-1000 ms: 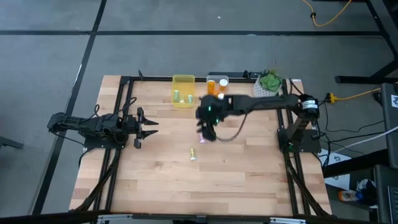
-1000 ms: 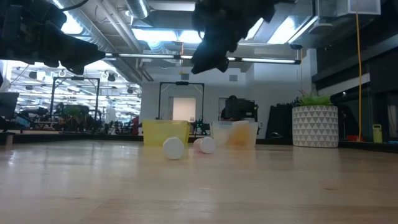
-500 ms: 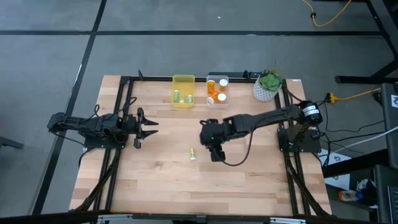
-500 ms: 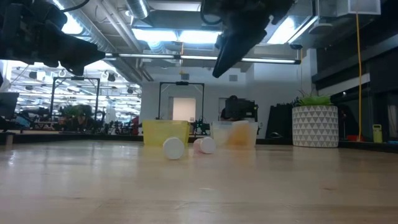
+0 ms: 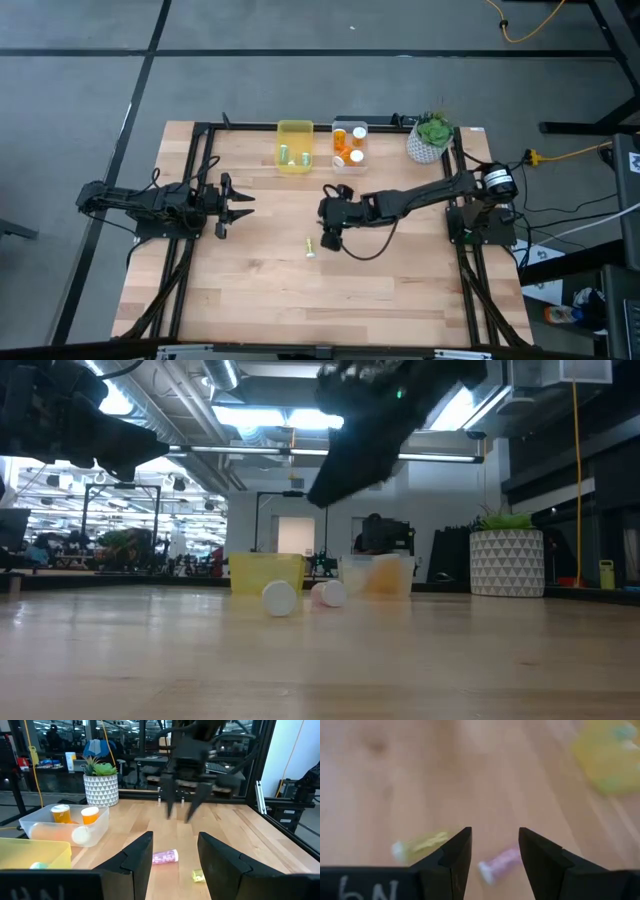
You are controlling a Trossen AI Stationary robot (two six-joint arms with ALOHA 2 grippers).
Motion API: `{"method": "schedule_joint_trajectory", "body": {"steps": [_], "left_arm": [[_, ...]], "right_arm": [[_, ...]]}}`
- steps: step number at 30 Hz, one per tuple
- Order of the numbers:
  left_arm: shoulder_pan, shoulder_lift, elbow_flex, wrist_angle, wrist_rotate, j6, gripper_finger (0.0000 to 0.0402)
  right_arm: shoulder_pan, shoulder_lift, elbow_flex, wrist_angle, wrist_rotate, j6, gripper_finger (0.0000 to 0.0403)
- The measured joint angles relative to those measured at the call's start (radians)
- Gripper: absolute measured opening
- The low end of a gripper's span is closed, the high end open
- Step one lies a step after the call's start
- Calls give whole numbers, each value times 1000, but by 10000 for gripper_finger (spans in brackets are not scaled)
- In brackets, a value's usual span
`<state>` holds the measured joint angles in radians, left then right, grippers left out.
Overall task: Pick and place medicine bottles into bin by pill shape (circle, oval)
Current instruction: Put the pink tablet bottle into the yellow bin
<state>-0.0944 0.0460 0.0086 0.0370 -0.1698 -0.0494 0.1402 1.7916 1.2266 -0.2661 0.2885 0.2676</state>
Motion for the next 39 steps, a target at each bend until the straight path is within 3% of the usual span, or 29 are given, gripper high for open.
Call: {"method": "schedule_joint_trajectory", "body": {"steps": [3, 8, 21, 26, 31, 36, 39], "left_arm": [[0, 0, 0, 0, 0, 0, 149], [0, 0, 0, 0, 0, 0, 149], [0, 0, 0, 0, 0, 0, 149], [0, 0, 0, 0, 0, 26, 149], [0, 0, 0, 0, -2, 26, 149], [0, 0, 0, 0, -2, 35, 149], [0, 0, 0, 0, -2, 57, 149]], "right_arm": [[-2, 0, -53, 31, 68, 124, 165], [-6, 0, -119, 103, 77, 251, 165], [-8, 3, -68, 103, 123, 339, 165], [-10, 85, -51, 143, 99, 379, 165], [-14, 170, 124, 4, 37, 325, 165], [-15, 186, 249, -346, 160, 444, 165], [-16, 186, 223, -354, 170, 516, 165]]}}
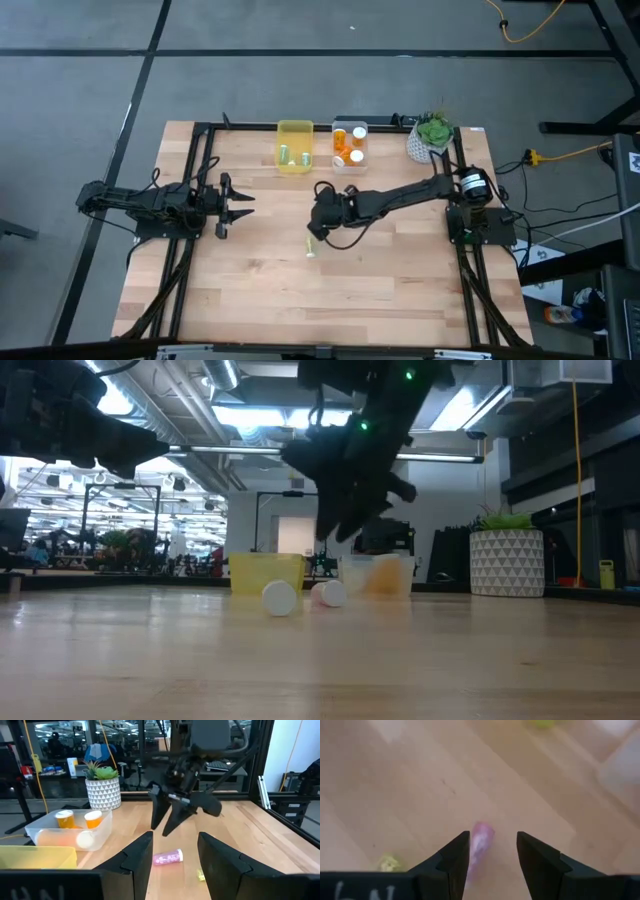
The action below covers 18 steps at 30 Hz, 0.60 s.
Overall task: Pick and place medicine bottles into bin by pill shape (circle, oval)
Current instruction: Put the pink tablet bottle into the yellow bin
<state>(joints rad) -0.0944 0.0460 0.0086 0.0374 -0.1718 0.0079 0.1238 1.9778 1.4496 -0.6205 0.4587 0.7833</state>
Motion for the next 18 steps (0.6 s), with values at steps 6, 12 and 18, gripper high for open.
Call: {"method": "schedule_joint_trajectory", "body": {"steps": [6, 12, 18], "left_arm": [[0, 0, 0, 0, 1, 2, 149], [0, 0, 0, 0, 0, -2, 149], [0, 0, 0, 0, -2, -3, 149]], "right_arm": [[-7, 10, -72, 143, -12, -2, 174], [-18, 10, -89, 163, -23, 9, 208], [-15, 16, -88, 170, -41, 38, 237]]}}
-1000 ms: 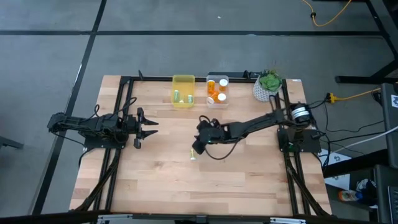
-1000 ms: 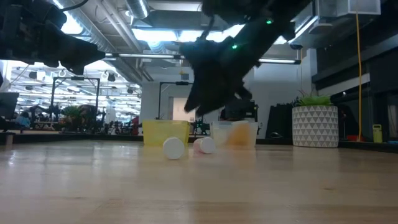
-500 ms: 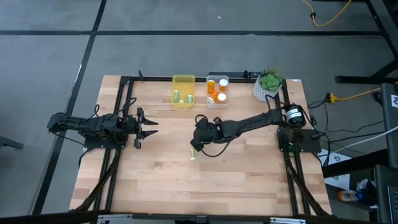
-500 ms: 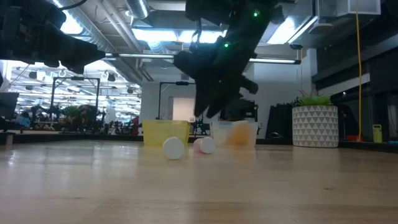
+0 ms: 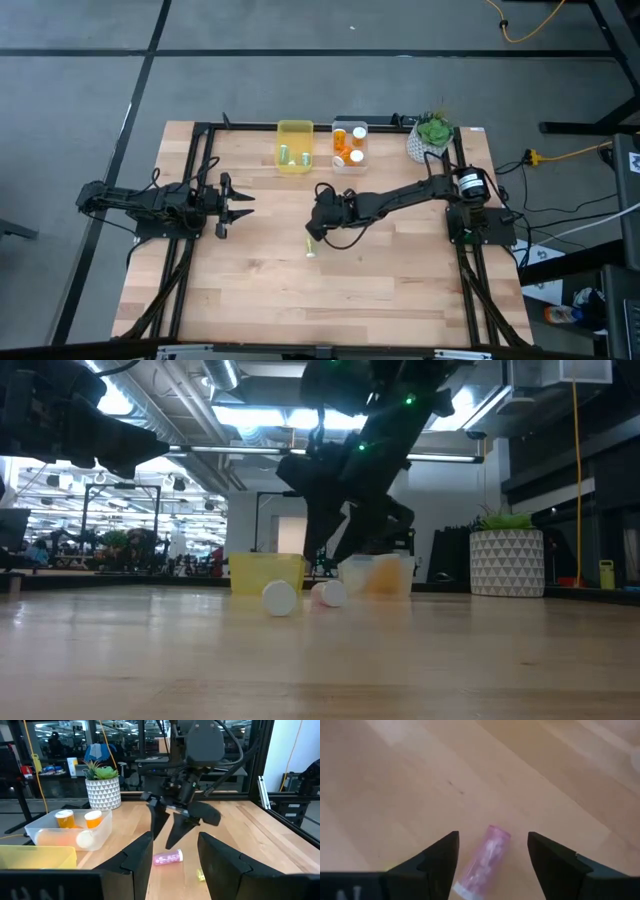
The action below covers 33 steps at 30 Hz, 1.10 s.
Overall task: Pick and place medicine bottles into bin by pill shape (circle, oval)
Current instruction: Put the pink tablet bottle into the yellow bin
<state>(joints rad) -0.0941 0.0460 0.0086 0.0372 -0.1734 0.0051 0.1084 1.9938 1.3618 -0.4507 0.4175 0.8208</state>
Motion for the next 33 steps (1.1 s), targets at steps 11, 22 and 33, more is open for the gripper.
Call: {"method": "schedule_joint_trajectory", "body": {"steps": [11, 22, 33], "left_arm": [[0, 0, 0, 0, 0, -1, 149], [0, 0, 0, 0, -1, 4, 149], [0, 0, 0, 0, -1, 5, 149]], "right_arm": [[0, 114, 0, 30, -6, 12, 241], [-1, 110, 0, 23, -55, -22, 219], [-1, 110, 1, 29, -74, -107, 129]]}}
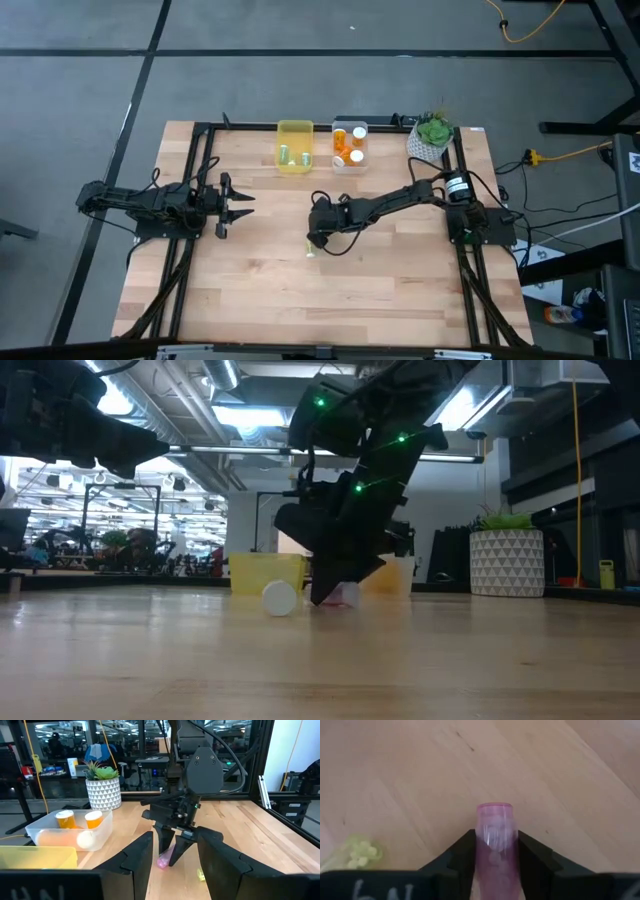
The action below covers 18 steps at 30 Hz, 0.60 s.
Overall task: Pick and place medicine bottles into bin by pill shape (circle, oval)
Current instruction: Put the pink tablet bottle into the yellow bin
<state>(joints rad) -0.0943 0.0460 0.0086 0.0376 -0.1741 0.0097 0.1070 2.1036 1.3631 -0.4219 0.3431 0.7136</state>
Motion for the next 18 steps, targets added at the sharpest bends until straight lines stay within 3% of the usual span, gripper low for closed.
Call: {"method": "schedule_joint_trajectory", "body": {"steps": [5, 10, 18], "left_arm": [[0, 0, 0, 0, 0, 0, 149], [0, 0, 0, 0, 0, 0, 149], [0, 0, 0, 0, 0, 0, 149]], "right_arm": [[-12, 2, 43, -19, -9, -110, 103], [-58, 2, 157, -22, -4, -283, 106], [-211, 1, 319, 27, -29, -504, 109]]}}
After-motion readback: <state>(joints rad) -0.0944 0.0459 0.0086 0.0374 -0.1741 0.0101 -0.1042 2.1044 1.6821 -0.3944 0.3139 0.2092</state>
